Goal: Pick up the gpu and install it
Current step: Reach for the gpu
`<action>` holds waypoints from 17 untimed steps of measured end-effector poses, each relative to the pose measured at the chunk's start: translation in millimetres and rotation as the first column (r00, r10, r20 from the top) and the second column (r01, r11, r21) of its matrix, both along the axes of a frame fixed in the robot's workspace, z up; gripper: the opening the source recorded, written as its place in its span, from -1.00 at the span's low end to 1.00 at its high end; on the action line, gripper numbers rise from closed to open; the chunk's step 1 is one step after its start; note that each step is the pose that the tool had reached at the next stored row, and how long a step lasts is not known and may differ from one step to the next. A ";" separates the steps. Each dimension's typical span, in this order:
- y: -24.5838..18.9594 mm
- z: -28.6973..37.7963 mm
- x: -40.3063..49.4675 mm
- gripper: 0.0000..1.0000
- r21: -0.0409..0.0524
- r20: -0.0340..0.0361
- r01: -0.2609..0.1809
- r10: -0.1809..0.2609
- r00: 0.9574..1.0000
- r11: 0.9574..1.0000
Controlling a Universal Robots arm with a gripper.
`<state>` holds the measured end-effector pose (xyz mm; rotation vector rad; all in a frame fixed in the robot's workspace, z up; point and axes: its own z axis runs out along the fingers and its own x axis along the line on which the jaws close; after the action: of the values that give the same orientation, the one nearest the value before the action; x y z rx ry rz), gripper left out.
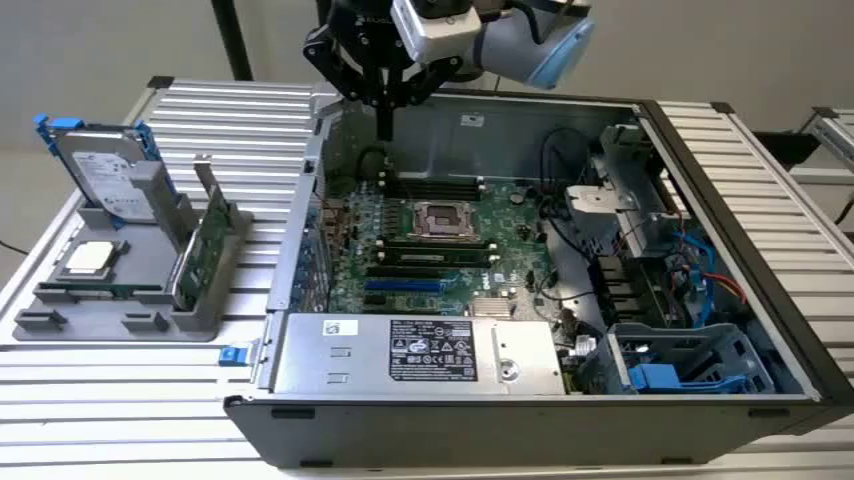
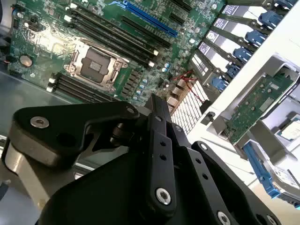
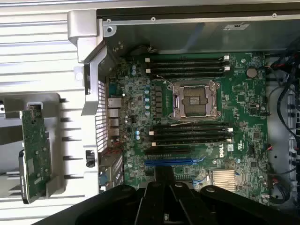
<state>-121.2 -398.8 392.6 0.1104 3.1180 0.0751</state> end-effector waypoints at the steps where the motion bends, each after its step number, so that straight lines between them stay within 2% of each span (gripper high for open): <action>1: 0.0 0.0 0.0 -1.00 0.000 0.000 0.000 0.000 1.000 1.000; 17: 0.0 0.6 0.0 -1.00 -0.002 0.000 0.000 0.000 1.000 1.000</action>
<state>-121.2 -398.8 393.2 0.1104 3.1181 0.0718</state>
